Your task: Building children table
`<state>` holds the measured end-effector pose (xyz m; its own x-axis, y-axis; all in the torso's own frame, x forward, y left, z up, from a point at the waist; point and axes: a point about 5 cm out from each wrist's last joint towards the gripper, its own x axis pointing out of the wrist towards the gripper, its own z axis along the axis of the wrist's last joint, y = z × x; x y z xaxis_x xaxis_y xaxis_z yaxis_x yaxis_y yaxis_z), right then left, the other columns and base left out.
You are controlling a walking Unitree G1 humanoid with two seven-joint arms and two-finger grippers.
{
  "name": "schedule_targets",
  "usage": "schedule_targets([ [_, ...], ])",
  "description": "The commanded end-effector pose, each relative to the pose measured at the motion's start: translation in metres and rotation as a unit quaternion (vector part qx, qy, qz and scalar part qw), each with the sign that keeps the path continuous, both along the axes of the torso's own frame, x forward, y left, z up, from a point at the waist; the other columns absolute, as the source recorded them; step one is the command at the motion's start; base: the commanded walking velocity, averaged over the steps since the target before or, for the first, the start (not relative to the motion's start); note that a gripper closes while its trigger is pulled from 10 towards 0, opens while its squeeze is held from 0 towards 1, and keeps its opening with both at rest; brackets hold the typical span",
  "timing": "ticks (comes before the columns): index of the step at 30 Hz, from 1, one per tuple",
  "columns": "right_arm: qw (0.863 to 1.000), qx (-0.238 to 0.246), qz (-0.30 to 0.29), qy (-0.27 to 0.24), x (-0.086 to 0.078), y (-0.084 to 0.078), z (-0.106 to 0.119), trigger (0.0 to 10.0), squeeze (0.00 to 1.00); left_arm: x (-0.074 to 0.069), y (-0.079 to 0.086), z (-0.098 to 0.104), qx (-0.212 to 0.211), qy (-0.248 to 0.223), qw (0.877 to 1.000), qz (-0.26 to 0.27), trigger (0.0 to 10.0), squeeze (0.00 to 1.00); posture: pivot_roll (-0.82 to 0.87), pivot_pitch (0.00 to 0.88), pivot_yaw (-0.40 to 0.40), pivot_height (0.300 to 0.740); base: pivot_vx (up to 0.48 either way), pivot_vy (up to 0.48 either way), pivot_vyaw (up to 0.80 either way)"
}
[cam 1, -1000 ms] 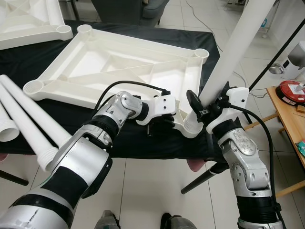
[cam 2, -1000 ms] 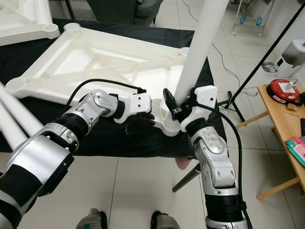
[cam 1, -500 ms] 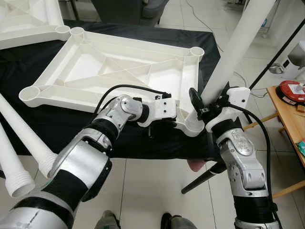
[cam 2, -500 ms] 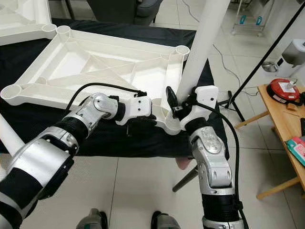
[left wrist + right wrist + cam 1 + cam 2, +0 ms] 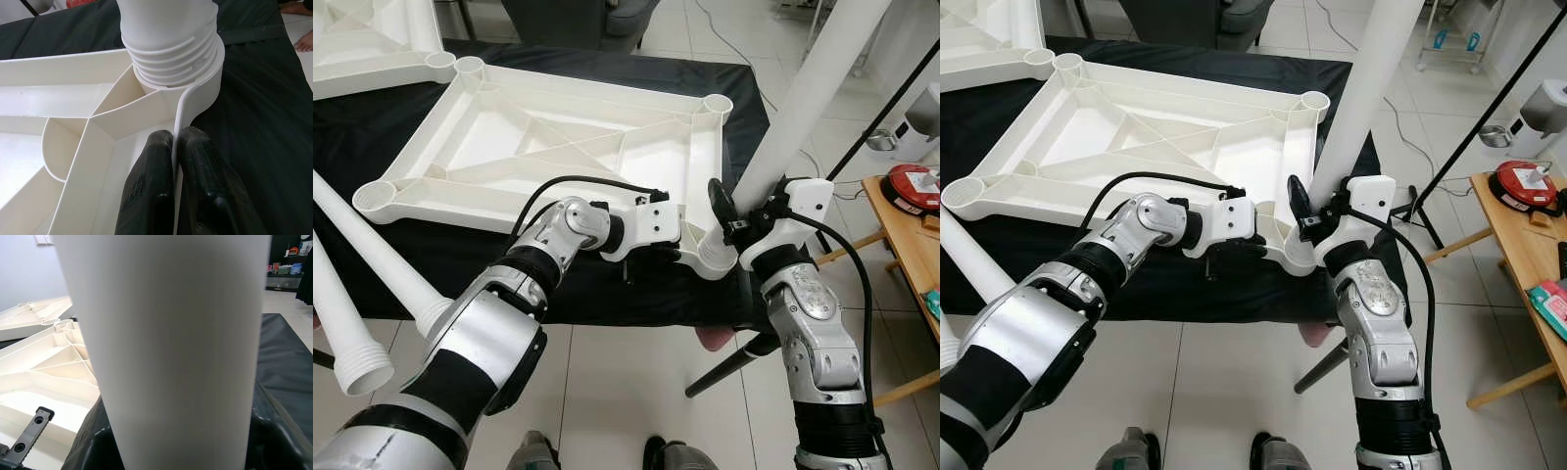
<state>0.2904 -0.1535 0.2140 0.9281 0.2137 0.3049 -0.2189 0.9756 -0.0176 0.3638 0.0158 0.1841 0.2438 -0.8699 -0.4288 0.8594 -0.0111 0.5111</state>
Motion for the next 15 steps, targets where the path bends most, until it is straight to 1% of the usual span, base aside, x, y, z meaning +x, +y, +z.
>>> schedule_targets([
  [1,0.997,0.022,-0.025,0.063,0.005,-0.005,-0.023,10.0,0.0,0.008,0.0,-0.001,-0.078,-0.034,0.991,0.105,10.0,0.0,0.1,0.175,-0.008,0.74,0.0,0.0,0.0],
  [2,0.997,0.027,-0.031,0.062,0.006,-0.005,-0.023,10.0,0.0,0.008,-0.004,0.003,-0.085,-0.042,0.991,0.099,10.0,0.0,0.1,0.175,-0.008,0.74,0.0,0.0,0.0],
  [5,0.997,0.03,-0.034,0.061,0.006,-0.006,-0.022,10.0,0.0,0.007,-0.006,0.006,-0.089,-0.047,0.99,0.094,10.0,0.0,0.1,0.175,-0.008,0.74,0.0,0.0,0.0],
  [6,0.997,0.032,-0.035,0.06,0.007,-0.005,-0.021,10.0,0.0,0.006,-0.008,0.007,-0.084,-0.05,0.992,0.082,10.0,0.22,0.1,0.175,-0.008,0.74,0.0,0.0,0.0],
  [7,0.997,0.032,-0.035,0.06,0.007,-0.005,-0.021,10.0,0.0,0.006,-0.008,0.007,-0.084,-0.05,0.992,0.082,10.0,0.22,0.1,0.175,-0.008,0.74,0.0,0.0,0.0],
  [8,0.997,0.033,-0.034,0.058,0.007,-0.005,-0.02,10.0,0.0,0.003,-0.01,0.005,-0.071,-0.05,0.994,0.062,10.0,1.0,0.1,0.175,-0.008,0.74,0.0,0.0,0.0],
  [9,0.997,0.034,-0.032,0.056,0.008,-0.004,-0.02,10.0,0.0,0.001,-0.011,0.003,-0.058,-0.052,0.996,0.049,10.0,1.0,0.1,0.175,-0.008,0.74,0.0,0.0,0.0],
  [10,0.997,0.034,-0.032,0.056,0.008,-0.004,-0.02,10.0,0.0,0.001,-0.011,0.003,-0.058,-0.052,0.996,0.049,10.0,1.0,0.1,0.175,-0.008,0.74,0.0,0.0,0.0],
  [11,0.997,0.036,-0.031,0.054,0.008,-0.004,-0.019,10.0,0.0,-0.001,-0.011,-0.001,-0.041,-0.046,0.997,0.036,10.0,1.0,0.1,0.175,-0.008,0.74,0.0,0.0,0.0],
  [12,0.997,0.038,-0.031,0.053,0.008,-0.005,-0.018,10.0,0.0,-0.002,-0.01,-0.005,-0.02,-0.043,0.999,0.023,10.0,0.0,0.1,0.175,-0.008,0.74,0.0,0.0,0.0],
  [13,0.997,0.039,-0.032,0.052,0.008,-0.006,-0.017,10.0,0.0,-0.003,-0.01,-0.007,-0.005,-0.044,0.999,0.015,10.0,0.0,0.1,0.175,-0.008,0.74,0.0,0.0,0.0],
  [14,0.997,0.039,-0.032,0.052,0.008,-0.006,-0.017,10.0,0.0,-0.003,-0.01,-0.007,-0.005,-0.044,0.999,0.015,10.0,0.0,0.1,0.175,-0.008,0.74,0.0,0.0,0.0],
  [15,0.997,0.039,-0.033,0.051,0.008,-0.007,-0.017,10.0,0.0,-0.005,-0.01,-0.009,0.008,-0.047,0.999,0.007,10.0,0.0,0.1,0.175,-0.008,0.74,0.0,0.0,0.0],
])
